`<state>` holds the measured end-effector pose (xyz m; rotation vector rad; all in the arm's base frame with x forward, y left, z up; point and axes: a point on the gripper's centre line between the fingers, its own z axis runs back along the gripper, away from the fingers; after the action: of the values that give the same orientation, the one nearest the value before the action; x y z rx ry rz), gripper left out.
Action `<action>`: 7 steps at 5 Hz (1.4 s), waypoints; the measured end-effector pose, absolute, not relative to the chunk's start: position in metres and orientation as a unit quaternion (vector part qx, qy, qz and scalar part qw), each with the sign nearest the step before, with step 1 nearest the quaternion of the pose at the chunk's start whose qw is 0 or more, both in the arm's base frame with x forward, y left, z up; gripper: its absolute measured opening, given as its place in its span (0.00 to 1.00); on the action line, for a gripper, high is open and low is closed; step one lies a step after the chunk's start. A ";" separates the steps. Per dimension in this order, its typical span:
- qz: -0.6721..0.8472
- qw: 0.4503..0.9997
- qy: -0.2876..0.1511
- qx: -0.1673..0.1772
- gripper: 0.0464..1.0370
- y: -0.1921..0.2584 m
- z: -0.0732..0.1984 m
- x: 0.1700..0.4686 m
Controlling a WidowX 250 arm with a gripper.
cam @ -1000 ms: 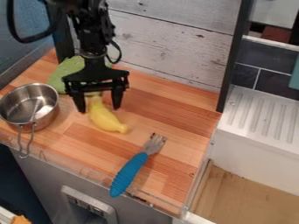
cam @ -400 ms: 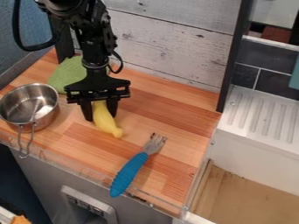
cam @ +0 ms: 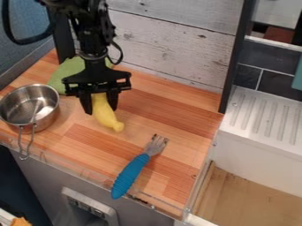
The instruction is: Move the yellow thing on the right side
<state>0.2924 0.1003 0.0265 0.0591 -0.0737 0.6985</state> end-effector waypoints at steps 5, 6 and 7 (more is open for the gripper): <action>0.298 0.952 -0.057 -0.029 0.52 0.003 0.038 0.348; 0.295 0.954 -0.056 -0.028 0.52 -0.004 0.026 0.353; 0.290 0.955 -0.053 -0.027 0.52 -0.009 0.011 0.360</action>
<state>0.3603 -0.0090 0.0110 -0.0544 -0.1069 0.5886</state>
